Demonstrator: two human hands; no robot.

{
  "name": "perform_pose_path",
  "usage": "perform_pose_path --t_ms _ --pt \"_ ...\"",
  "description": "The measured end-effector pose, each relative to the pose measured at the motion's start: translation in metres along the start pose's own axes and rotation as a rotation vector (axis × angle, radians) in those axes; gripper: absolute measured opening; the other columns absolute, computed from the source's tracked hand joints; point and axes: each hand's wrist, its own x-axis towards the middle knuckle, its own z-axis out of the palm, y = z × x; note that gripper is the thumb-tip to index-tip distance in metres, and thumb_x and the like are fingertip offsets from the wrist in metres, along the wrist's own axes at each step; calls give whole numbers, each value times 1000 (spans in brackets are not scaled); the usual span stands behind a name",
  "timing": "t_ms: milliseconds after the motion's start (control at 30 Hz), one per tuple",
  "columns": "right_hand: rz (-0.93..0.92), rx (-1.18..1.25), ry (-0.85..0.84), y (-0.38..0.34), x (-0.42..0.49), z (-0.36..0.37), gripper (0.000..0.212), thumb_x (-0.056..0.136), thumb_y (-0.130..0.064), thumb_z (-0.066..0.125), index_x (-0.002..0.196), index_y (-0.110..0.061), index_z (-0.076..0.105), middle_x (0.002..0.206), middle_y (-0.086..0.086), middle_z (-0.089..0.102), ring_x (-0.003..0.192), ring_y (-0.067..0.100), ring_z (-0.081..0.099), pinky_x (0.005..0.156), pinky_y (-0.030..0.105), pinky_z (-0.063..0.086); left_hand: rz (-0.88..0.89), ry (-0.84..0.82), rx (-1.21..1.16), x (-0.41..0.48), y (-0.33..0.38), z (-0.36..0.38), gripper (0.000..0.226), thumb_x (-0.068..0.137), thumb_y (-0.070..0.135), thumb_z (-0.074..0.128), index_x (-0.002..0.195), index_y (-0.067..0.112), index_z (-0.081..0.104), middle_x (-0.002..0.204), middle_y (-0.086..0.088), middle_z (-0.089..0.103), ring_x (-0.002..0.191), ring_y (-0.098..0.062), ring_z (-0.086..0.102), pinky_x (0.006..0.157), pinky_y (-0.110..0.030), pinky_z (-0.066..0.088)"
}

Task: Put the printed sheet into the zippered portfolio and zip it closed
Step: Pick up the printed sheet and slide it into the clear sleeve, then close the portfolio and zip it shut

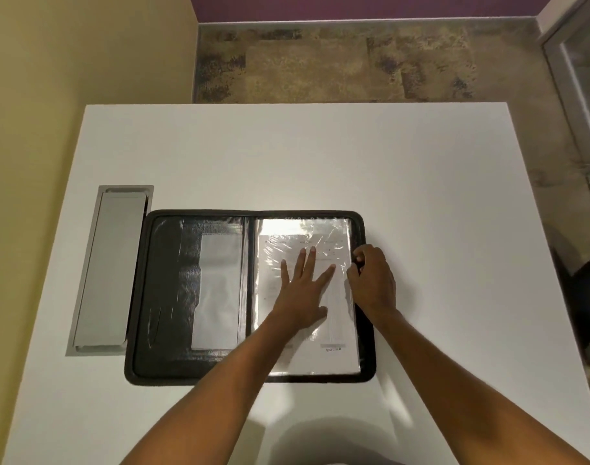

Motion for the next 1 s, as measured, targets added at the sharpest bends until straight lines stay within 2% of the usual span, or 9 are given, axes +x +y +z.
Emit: perform_pose_path --t_ms 167,267,333,467,567,667,800,900,1000 --pt "6 -73 -75 12 -64 12 46 94 -20 68 137 -20 52 133 0 59 124 20 57 105 42 52 -51 33 -11 -10 18 0 99 91 42 64 165 30 0 170 -12 -27 155 -32 -30 119 -73 -9" --pt "-64 -228 -148 16 -95 22 65 98 -23 62 157 -16 35 165 5 35 152 23 35 124 40 33 -21 41 -14 -25 25 3 92 97 44 58 166 29 -1 172 -9 -21 158 -30 -24 121 -71 -6" --pt "-125 -327 -186 17 -111 28 71 101 -25 58 162 -14 24 172 8 17 159 24 19 129 38 20 10 46 -2 -40 23 7 89 99 36 57 166 28 0 173 -7 -18 159 -28 -21 123 -69 -3" --pt "-159 -448 -272 23 -136 34 77 101 -24 51 165 -14 8 174 8 -3 162 24 0 132 39 7 -46 169 -75 -71 10 7 80 100 20 51 165 29 6 175 -4 -5 161 -25 -10 124 -68 7" --pt "-130 -454 -297 30 -148 33 77 100 -20 49 165 -16 8 174 8 -3 162 25 0 132 41 8 -260 270 -168 -93 -19 -3 82 99 21 51 165 28 4 175 -3 -4 161 -23 -7 125 -68 5" --pt "-138 -471 -306 38 -159 30 77 100 -19 49 165 -16 7 174 7 -3 162 26 -1 131 43 10 -451 438 -207 -121 -69 -14 75 100 26 55 164 21 18 173 -11 8 161 -29 5 124 -68 4" --pt "-138 -491 -345 51 -166 27 75 102 -21 48 165 -15 6 174 7 -6 162 24 -3 131 41 10 -690 454 -250 -153 -135 -26 74 100 28 59 163 16 23 171 -20 13 159 -37 9 123 -67 6" --pt "-159 -488 -362 58 -169 24 76 102 -23 50 164 -14 7 174 8 -5 162 23 -3 130 40 13 -822 429 -294 -172 -171 -28 71 102 31 57 162 12 25 165 -25 25 153 -44 25 123 -66 20" --pt "-167 -496 -348 60 -171 19 76 102 -25 52 164 -13 10 174 7 -1 162 21 0 130 40 15 -874 422 -375 -186 -197 -25 62 102 30 56 155 8 33 147 -28 47 134 -51 47 110 -67 42"
